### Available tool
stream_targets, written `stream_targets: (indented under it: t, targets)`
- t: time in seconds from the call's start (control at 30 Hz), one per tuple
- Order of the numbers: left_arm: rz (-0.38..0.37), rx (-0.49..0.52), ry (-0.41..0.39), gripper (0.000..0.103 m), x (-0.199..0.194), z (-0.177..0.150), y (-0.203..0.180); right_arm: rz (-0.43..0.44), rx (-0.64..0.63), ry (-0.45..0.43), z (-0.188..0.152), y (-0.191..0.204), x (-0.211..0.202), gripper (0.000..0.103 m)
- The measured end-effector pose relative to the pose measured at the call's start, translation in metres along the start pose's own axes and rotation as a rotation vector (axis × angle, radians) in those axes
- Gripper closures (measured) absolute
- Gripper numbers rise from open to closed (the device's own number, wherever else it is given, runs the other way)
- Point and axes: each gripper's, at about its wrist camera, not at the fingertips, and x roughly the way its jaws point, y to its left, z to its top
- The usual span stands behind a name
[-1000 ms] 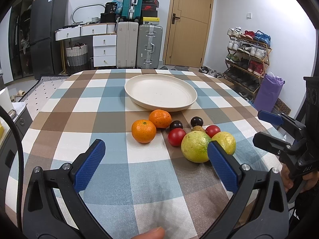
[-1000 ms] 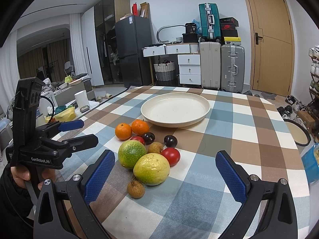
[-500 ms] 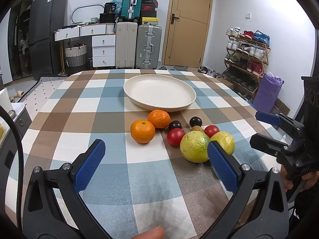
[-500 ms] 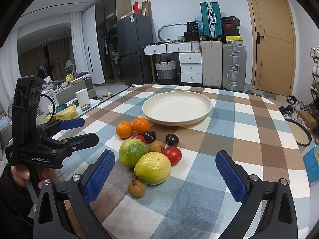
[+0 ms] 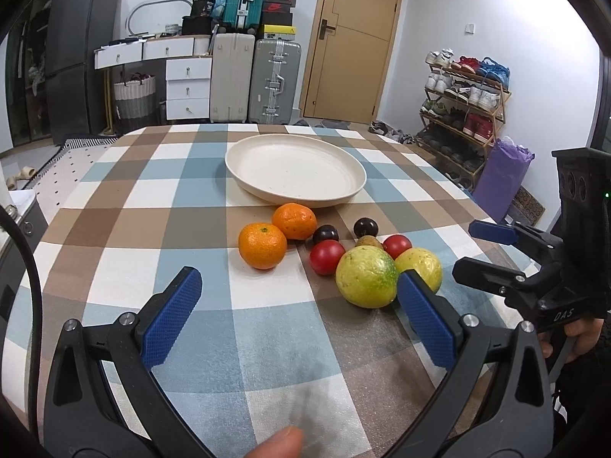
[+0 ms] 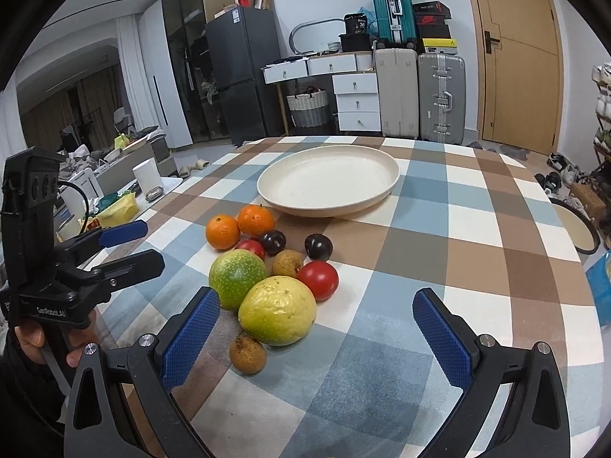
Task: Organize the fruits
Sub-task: 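Move left tool to the green lime while right tool reaches the yellow lime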
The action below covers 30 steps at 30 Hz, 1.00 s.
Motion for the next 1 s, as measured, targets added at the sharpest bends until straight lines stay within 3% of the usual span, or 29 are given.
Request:
stream_targets:
  t: [0.43,0.73,0.93,1.0]
  targets:
    - [-0.008,0.006,0.117,0.001,0.024,0.005,-0.007,0.042,0.016,0.154,0.001,0.005,0.028,0.001]
    - [-0.027,0.016,0.135,0.001,0.031,0.01,-0.009,0.106,0.038,0.224,0.0,0.005,0.048,0.023]
    - [-0.042,0.021,0.146,0.004,0.035,0.011,-0.013,0.171,0.06,0.235,-0.002,0.005,0.051,0.048]
    - [-0.05,0.026,0.155,0.004,0.037,0.01,-0.015,0.171,0.06,0.228,-0.003,0.007,0.049,0.049]
